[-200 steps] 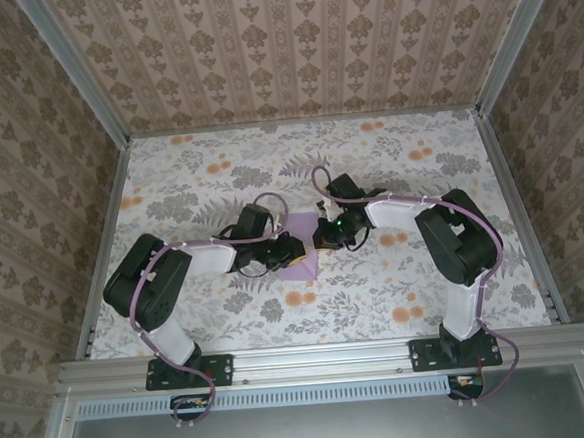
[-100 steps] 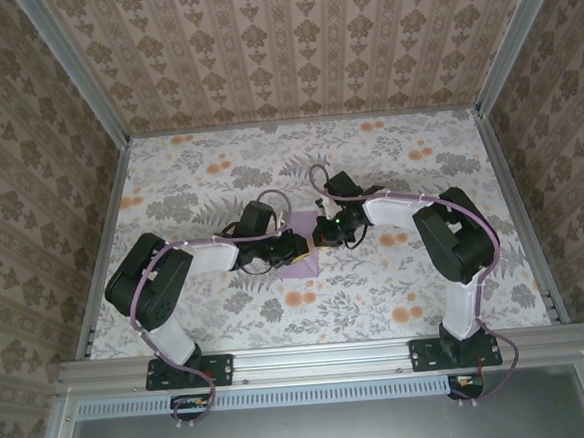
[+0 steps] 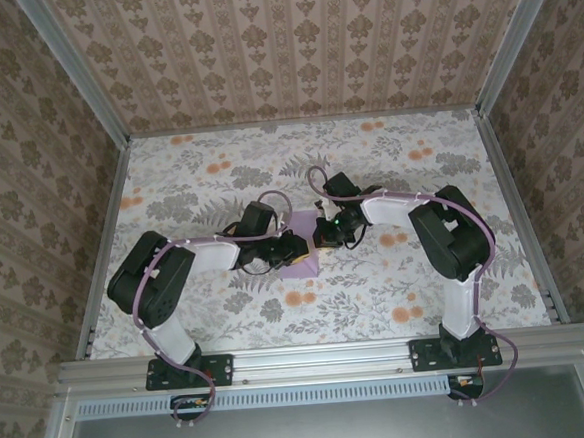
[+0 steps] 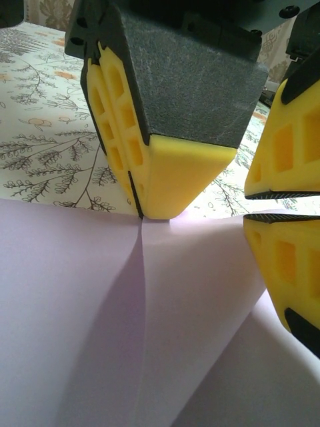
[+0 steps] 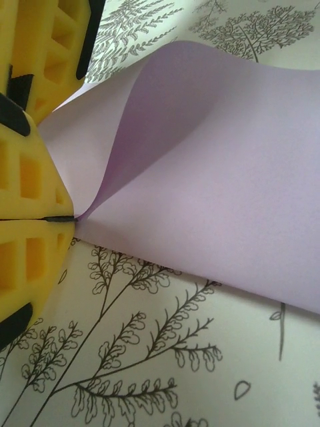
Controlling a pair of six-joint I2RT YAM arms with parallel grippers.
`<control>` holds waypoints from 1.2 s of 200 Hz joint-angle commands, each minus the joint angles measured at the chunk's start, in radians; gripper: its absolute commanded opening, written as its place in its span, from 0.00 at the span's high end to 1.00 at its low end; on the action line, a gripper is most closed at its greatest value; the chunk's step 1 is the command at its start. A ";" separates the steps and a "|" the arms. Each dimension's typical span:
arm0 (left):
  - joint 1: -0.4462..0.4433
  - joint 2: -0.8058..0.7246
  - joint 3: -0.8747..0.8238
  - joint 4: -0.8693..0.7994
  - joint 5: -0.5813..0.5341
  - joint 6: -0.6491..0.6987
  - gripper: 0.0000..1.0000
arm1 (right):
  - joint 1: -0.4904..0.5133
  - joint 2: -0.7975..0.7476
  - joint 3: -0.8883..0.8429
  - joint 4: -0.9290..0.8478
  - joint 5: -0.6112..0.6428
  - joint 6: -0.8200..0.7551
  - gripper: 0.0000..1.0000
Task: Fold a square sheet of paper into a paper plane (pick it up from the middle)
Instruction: Fold the triangle a second time at the center of the table.
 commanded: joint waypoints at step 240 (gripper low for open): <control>0.003 0.037 0.070 -0.118 -0.067 0.065 0.84 | 0.002 0.046 0.060 -0.019 0.020 -0.051 0.93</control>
